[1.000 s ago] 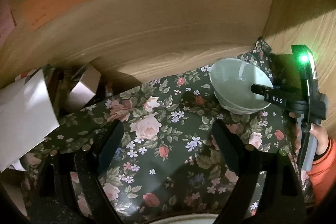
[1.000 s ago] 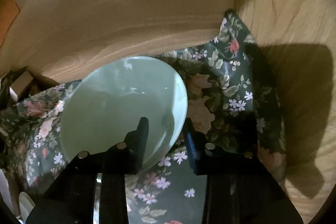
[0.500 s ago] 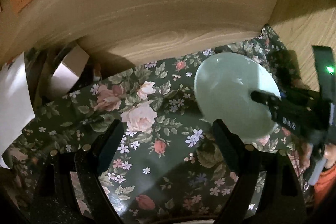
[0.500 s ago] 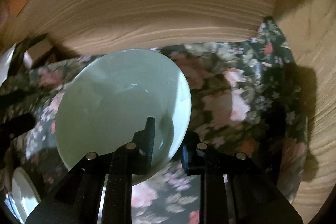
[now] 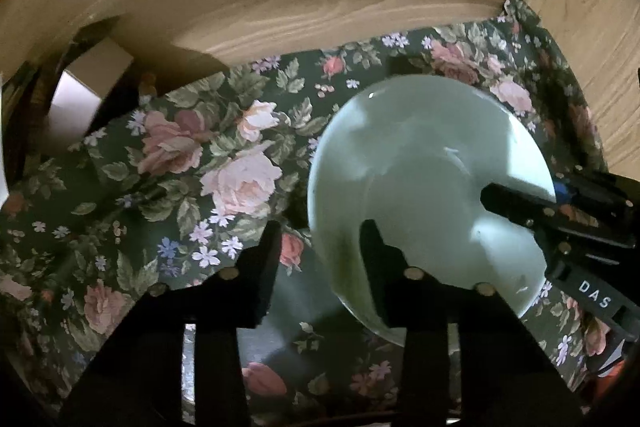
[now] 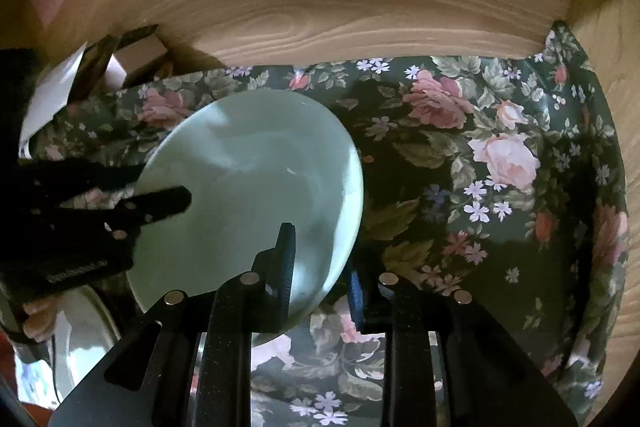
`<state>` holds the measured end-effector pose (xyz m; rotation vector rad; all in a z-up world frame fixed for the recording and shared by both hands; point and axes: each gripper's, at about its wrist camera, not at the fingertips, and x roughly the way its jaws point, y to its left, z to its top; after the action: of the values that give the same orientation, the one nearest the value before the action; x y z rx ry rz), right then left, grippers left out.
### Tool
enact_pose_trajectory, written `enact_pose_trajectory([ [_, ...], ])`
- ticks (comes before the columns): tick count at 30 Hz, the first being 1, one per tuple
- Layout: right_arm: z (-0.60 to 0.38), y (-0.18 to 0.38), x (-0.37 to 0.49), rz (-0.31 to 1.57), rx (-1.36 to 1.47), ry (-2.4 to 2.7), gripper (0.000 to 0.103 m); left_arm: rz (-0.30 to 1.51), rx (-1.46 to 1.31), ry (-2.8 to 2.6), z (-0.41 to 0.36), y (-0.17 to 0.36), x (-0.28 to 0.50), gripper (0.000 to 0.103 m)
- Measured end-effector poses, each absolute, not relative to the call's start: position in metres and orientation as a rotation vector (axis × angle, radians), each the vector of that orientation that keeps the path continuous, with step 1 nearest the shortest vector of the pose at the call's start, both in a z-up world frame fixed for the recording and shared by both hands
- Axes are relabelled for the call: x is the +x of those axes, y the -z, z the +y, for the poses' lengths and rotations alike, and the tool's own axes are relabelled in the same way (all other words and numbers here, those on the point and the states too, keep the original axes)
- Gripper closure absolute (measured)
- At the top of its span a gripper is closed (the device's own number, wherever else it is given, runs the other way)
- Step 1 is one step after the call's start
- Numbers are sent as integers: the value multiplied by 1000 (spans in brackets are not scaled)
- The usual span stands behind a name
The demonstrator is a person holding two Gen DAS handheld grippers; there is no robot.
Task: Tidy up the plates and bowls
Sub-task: 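Lift the mint green bowl with both grippers and carry it over the stack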
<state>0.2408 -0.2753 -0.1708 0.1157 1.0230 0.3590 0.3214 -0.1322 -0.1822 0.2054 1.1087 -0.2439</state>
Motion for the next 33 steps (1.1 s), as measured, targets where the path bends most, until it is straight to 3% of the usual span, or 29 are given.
enact_pose_trajectory([
  [3,-279,171,241,1008,133,-370,80,1118,221,260,-137,187,321,71],
  [6,-273,174,245,996,120,-365,81,1123,233,281,-141,188,320,82],
  [16,-267,167,239,963,115,-352,83,1101,225,272,-140,181,314,82],
  [33,-238,101,193,801,88,-395,83,943,146,245,-93,118,256,83],
])
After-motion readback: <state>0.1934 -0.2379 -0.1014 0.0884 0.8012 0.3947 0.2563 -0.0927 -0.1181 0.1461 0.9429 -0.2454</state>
